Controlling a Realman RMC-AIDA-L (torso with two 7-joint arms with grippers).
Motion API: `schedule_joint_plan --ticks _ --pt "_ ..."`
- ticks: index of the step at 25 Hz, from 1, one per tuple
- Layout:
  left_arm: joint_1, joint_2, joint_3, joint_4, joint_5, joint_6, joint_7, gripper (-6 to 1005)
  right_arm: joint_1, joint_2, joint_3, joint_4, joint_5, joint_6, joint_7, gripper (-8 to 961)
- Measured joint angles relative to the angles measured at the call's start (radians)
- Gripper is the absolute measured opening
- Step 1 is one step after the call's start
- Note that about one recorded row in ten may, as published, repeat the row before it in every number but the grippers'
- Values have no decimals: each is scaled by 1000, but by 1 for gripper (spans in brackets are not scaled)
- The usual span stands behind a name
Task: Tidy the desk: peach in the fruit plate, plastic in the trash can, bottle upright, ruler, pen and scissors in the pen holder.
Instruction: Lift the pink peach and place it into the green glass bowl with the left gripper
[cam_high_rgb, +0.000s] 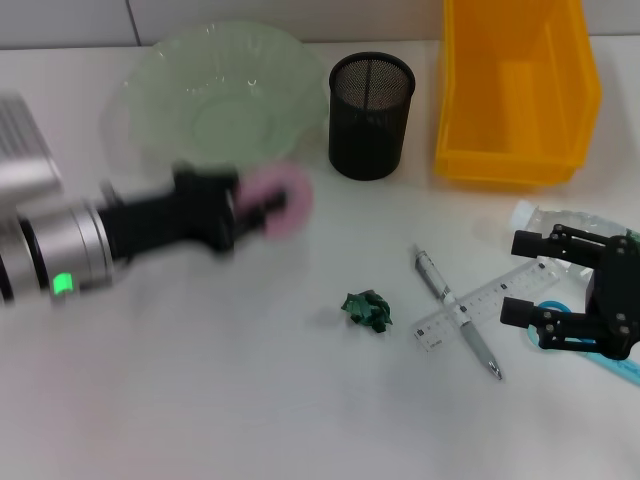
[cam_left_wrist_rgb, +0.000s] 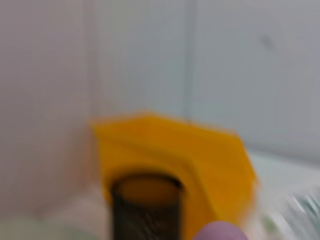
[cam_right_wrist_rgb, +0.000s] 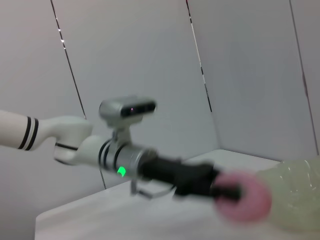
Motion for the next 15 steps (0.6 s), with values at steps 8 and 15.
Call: schedule_joint_plan --ticks 8,15 --pt "-214 4 -127 -115 -145 -327 -31 239 2 2 3 3 0 -1 0 819" --pt "-323 -7 -97 -201 -145 -653 4 202 8 11 3 -1 0 -1 0 818"
